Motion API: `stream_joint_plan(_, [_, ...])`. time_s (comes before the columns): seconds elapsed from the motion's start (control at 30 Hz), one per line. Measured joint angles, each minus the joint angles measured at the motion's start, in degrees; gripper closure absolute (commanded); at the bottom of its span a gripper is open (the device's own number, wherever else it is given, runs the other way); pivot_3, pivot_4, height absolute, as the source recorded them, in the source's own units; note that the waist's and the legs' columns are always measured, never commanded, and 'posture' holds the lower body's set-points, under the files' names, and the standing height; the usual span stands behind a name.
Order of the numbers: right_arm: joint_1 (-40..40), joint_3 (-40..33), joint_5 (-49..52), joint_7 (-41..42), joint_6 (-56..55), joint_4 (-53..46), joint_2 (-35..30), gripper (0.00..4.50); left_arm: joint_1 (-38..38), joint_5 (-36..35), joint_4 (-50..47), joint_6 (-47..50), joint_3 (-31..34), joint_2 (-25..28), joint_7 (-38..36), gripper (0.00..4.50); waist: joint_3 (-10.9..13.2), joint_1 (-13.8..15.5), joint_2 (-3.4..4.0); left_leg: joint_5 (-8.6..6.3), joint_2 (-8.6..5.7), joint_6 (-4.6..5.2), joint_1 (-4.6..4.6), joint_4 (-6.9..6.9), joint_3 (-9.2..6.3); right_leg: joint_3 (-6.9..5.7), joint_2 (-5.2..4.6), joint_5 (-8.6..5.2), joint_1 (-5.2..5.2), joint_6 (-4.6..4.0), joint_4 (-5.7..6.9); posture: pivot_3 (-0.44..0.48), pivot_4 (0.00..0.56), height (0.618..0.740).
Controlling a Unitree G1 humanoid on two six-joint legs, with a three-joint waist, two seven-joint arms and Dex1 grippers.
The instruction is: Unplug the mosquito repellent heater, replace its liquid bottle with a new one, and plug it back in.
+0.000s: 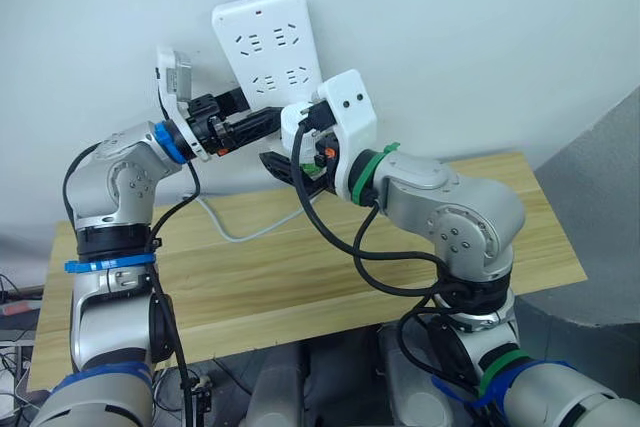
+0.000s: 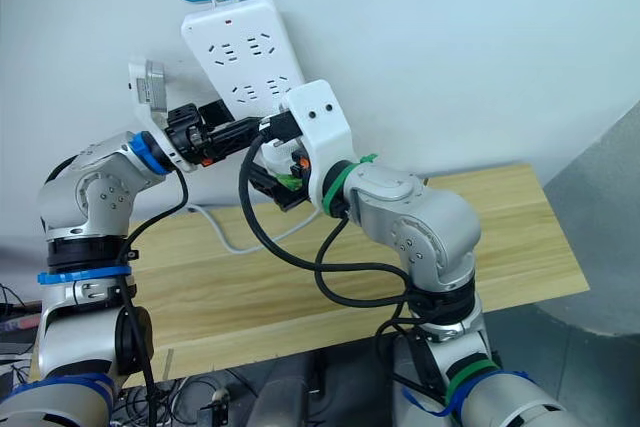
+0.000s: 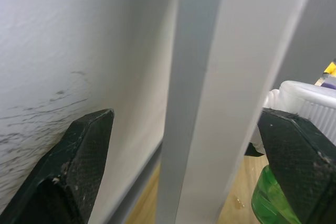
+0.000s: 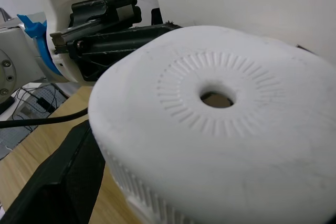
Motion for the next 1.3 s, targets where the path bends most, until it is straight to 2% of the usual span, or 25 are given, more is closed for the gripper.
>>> stream_joint_plan(0.43, [1.36, -0.15, 0.54, 0.00, 1.73, -2.86, -2.64, 0.00, 0.18, 0.00, 0.00, -4.23, -1.51, 0.00, -1.01, 0.01, 0.00, 0.15, 0.00, 0.00, 0.00, 0.00, -0.03, 0.06, 0.03, 0.02, 0.01, 0.01, 0.00, -0.01, 0.01, -0.191, 0.333, 0.734])
stream_joint_plan(0.67, [2.27, -3.02, 2.72, 1.43, 3.94, -6.39, -5.86, 0.00, 1.21, 0.10, 0.00, -5.82, -2.54, 0.41, -1.79, 0.01, 0.00, -0.07, 0.00, 0.00, 0.02, 0.00, -0.03, 0.06, 0.03, 0.01, 0.02, 0.01, -0.01, -0.01, 0.02, -0.204, 0.323, 0.734])
stream_joint_plan(1.3, [3.14, -6.09, 8.98, 6.42, 5.23, -10.62, -12.24, 0.00, 7.73, 1.10, -2.55, -9.59, -2.58, 5.78, -3.87, 0.01, -0.02, -0.58, -0.02, 0.09, 0.03, -0.15, -0.02, 0.08, 0.07, 0.03, 0.03, 0.01, 0.00, -0.02, 0.04, -0.200, 0.310, 0.734])
